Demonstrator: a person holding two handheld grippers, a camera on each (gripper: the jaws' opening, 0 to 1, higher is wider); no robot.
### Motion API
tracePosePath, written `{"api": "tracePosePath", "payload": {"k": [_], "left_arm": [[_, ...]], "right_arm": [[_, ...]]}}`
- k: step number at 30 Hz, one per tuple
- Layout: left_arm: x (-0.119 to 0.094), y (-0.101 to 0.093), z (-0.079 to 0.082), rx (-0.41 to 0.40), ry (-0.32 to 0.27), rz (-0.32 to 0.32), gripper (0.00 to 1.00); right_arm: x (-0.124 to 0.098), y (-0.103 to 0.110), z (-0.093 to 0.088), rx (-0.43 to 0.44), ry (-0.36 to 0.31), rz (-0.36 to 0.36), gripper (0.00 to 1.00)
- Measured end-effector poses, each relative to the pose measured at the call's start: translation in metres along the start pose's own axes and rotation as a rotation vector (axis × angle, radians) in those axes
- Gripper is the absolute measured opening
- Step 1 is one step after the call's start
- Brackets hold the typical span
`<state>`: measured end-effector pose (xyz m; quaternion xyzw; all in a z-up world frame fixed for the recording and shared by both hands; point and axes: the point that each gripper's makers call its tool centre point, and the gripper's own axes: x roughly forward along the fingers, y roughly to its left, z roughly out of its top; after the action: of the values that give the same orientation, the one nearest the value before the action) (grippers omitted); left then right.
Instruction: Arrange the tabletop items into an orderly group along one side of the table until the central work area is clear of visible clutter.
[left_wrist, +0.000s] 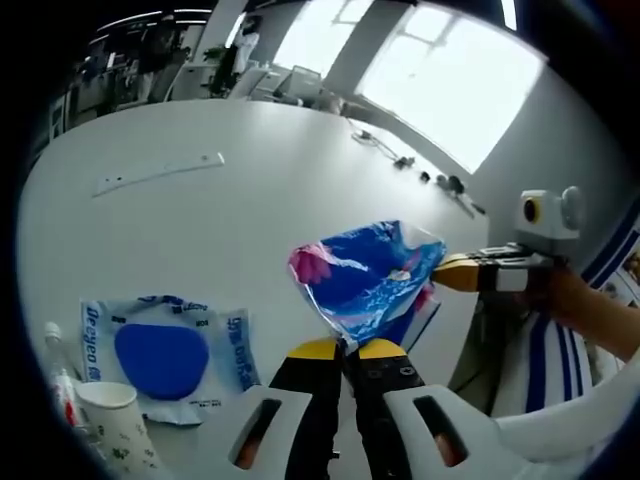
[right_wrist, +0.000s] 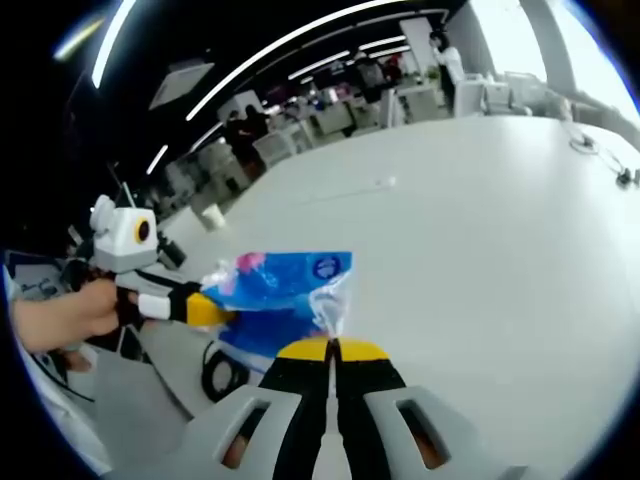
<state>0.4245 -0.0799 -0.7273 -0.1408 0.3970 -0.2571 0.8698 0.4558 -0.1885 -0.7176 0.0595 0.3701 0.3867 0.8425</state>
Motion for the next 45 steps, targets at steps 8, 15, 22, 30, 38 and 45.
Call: {"api": "tracePosePath", "payload": {"k": [8,15,22,30,38,45], "left_arm": [[0.011,0.003,0.01,-0.041,-0.014,-0.015,0.0],[0.024,0.005,0.017,-0.073,-0.025,-0.022,0.0],[0.037,0.008,0.02,-0.085,-0.018,-0.027,0.0],[0.046,0.013,0.021,-0.105,-0.009,-0.018,0.0],[0.058,0.022,0.023,-0.138,-0.01,-0.015,0.0],[0.064,0.024,0.027,-0.166,-0.017,-0.015,0.0]], "right_arm": [[0.003,-0.012,0.003,0.008,-0.001,-0.008,0.0],[0.006,-0.025,0.006,0.022,-0.003,-0.018,0.0],[0.011,-0.038,0.008,0.038,0.0,-0.025,0.0],[0.02,-0.047,0.009,0.039,0.01,-0.019,0.0],[0.026,-0.055,0.01,0.04,0.019,-0.014,0.0],[0.032,-0.064,0.011,0.045,0.031,-0.011,0.0]]}}
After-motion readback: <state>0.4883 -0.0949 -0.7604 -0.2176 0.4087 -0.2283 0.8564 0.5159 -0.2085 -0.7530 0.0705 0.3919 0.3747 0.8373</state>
